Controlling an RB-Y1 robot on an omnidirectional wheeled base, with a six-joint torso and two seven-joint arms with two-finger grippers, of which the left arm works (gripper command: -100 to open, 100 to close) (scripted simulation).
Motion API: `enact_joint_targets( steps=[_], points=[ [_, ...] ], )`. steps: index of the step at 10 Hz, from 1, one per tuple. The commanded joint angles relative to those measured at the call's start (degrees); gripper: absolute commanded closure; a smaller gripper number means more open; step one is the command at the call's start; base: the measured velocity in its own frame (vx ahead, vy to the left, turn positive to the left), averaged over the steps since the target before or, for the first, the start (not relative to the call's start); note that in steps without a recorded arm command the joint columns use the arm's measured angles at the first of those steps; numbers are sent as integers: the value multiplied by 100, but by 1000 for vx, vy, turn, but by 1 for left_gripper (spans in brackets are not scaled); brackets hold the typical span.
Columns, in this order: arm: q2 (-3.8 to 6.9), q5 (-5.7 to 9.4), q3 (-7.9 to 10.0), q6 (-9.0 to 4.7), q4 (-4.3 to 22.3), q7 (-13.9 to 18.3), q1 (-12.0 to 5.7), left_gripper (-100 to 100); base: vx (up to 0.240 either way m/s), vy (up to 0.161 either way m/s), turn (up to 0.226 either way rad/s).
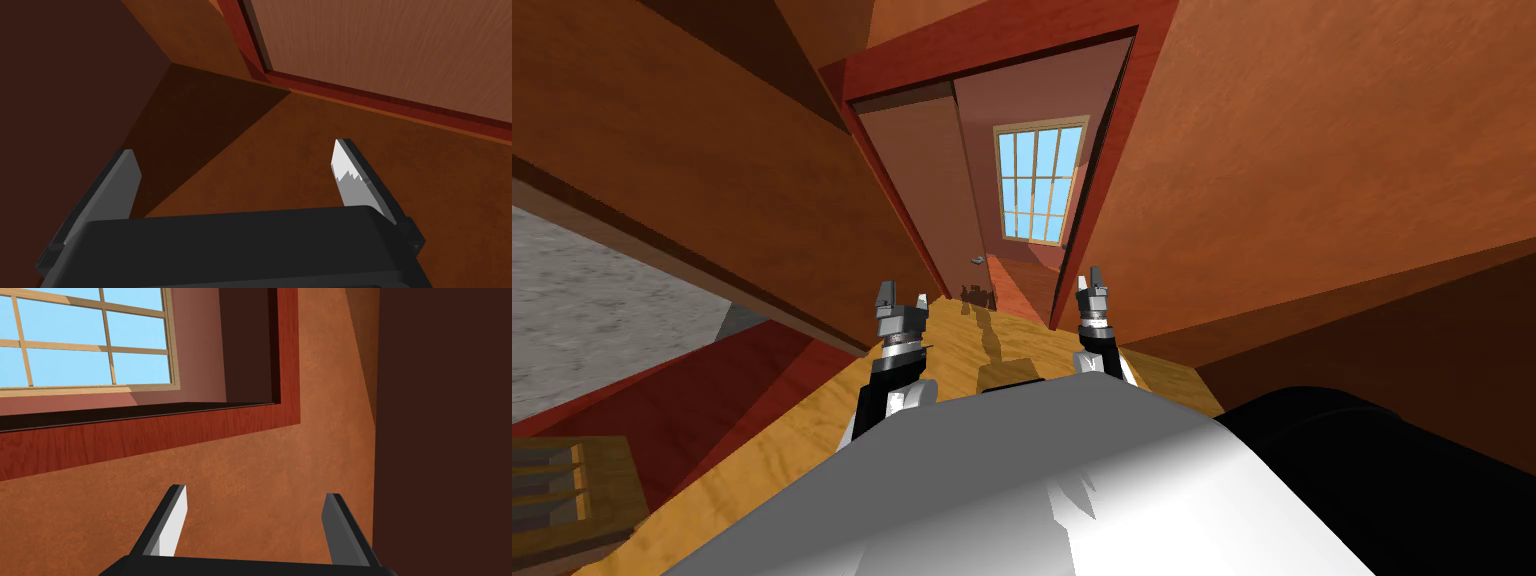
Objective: Push the door open
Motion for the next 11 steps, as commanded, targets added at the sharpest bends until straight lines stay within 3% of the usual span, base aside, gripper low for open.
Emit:
enact_joint_targets(
  steps=[1,10,11],
  points=[
    [32,10,-29,-53,195,-1,-80,-100,174,49,-38],
    [158,69,-190,-353,1297,-7,-530,-100,124,59,-42],
    [179,80,-222,-413,1521,-9,-621,-100,127,74,-54]
  ],
)
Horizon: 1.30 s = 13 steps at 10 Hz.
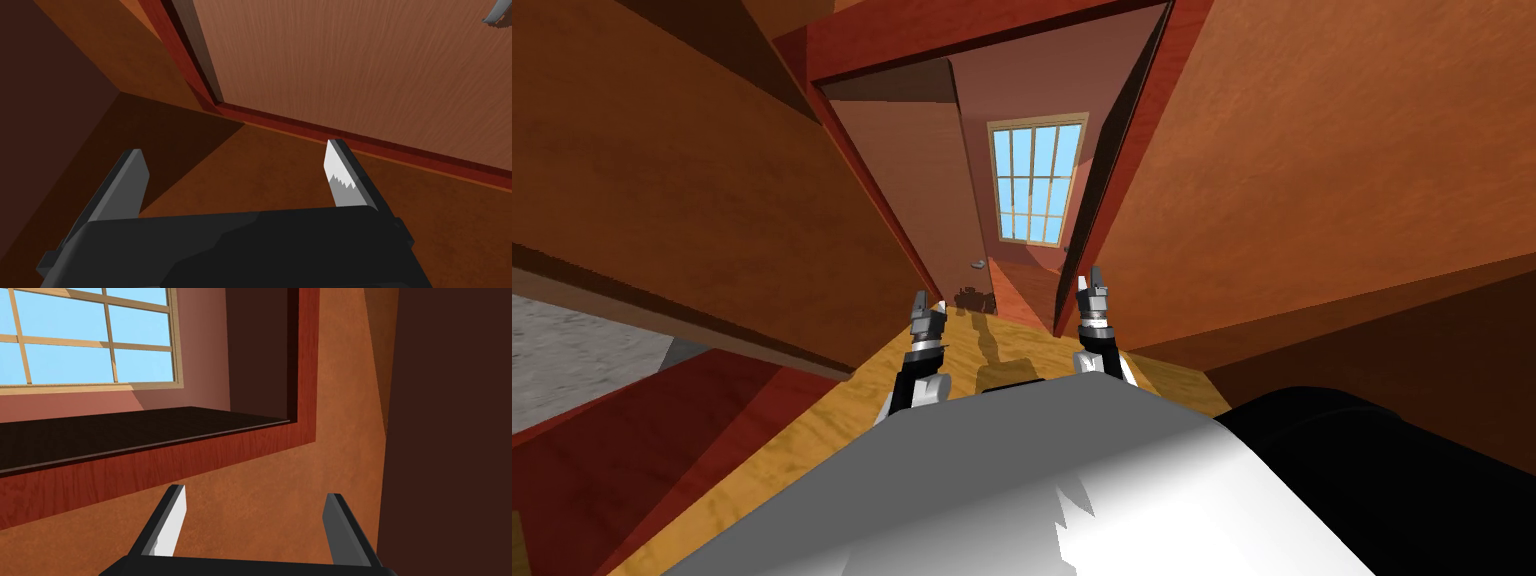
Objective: Push the door open
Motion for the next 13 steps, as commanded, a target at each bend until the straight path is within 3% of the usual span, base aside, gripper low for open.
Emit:
enact_joint_targets(
  steps=[1,13],
  points=[
    [38,23,-20,-72,261,10,-113,-100,131,77,-55],
    [125,112,-266,-530,1946,1,-802,-100,95,71,-45]
  ],
)
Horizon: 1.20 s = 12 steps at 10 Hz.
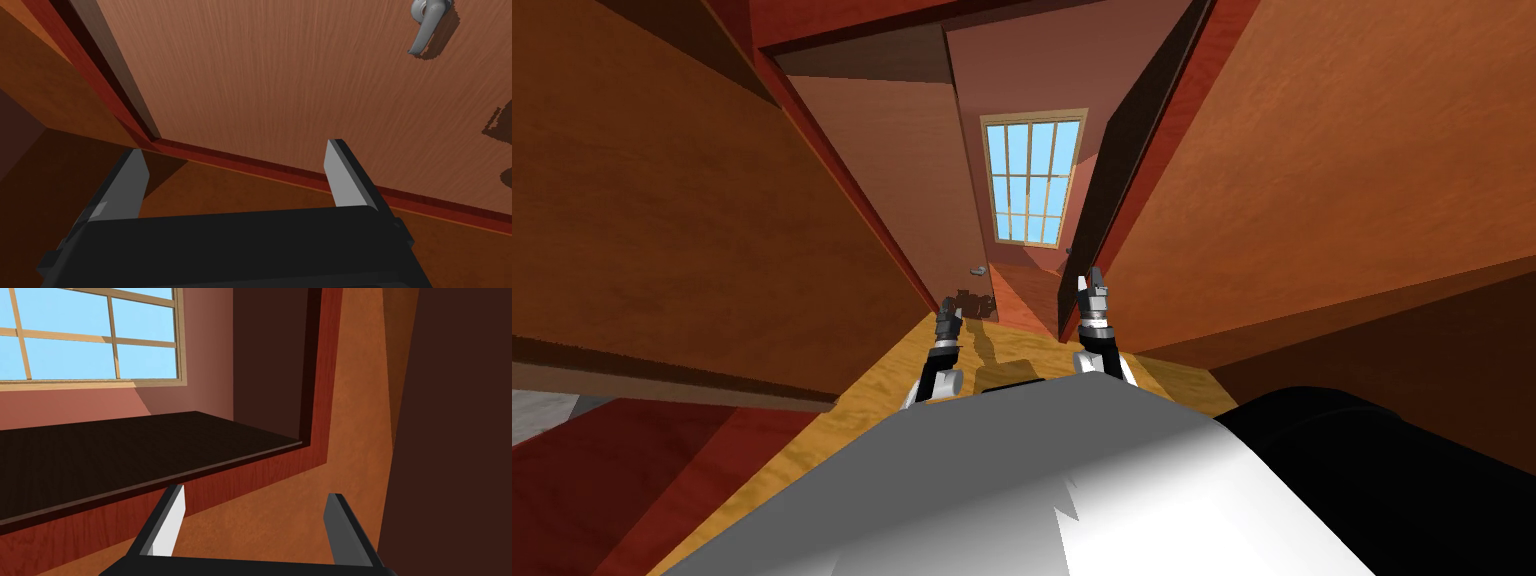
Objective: Push the door open
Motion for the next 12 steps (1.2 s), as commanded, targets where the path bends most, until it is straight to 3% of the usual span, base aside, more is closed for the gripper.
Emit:
enact_joint_targets(
  steps=[1,12],
  points=[
    [-8,5,-52,-84,245,-12,-80,-100,94,75,-45],
    [8,96,-304,-551,1964,-21,-783,-100,92,81,-49]
  ],
)
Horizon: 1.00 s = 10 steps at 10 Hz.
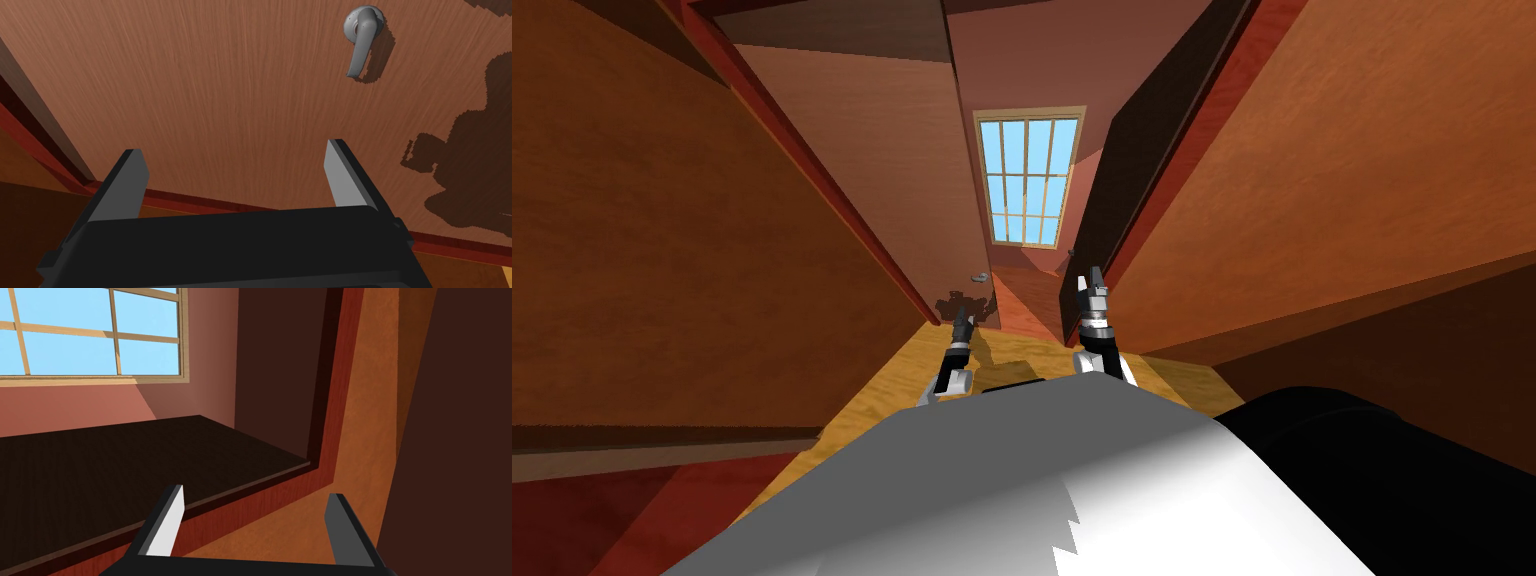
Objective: Push the door open
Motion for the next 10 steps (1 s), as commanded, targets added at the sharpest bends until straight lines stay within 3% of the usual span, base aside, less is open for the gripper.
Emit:
enact_joint_targets(
  steps=[1,10],
  points=[
    [-1,14,-38,-41,212,-5,-90,-100,87,80,-56],
    [-38,85,-234,-405,1551,-12,-637,-100,85,85,-47]
  ],
)
